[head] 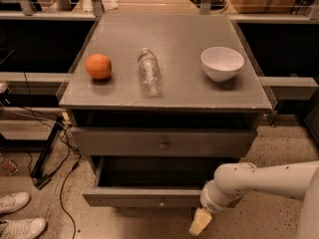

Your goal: Open middle drawer

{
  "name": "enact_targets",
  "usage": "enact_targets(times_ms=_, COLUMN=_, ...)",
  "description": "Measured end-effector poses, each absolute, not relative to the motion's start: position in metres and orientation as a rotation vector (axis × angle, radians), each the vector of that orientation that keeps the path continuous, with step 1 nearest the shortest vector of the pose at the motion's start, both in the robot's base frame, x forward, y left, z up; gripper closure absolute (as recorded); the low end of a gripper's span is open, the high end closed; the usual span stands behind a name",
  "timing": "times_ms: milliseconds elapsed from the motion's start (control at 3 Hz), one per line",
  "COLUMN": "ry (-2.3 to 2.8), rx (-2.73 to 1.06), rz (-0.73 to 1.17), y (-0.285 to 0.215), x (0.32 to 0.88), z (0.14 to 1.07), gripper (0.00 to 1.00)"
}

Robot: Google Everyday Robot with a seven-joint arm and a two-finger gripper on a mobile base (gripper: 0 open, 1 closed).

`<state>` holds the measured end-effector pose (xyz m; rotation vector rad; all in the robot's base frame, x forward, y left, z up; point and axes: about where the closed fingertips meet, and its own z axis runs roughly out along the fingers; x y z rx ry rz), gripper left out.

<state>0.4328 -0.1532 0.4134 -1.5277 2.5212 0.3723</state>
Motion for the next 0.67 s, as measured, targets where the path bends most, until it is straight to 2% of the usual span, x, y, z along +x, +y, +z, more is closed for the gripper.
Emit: enact_targets(times_ms=667, ry=2.548, rx=-1.521, rz=0.383, y=-0.159, x=0.422, z=0.409, gripper=0.00)
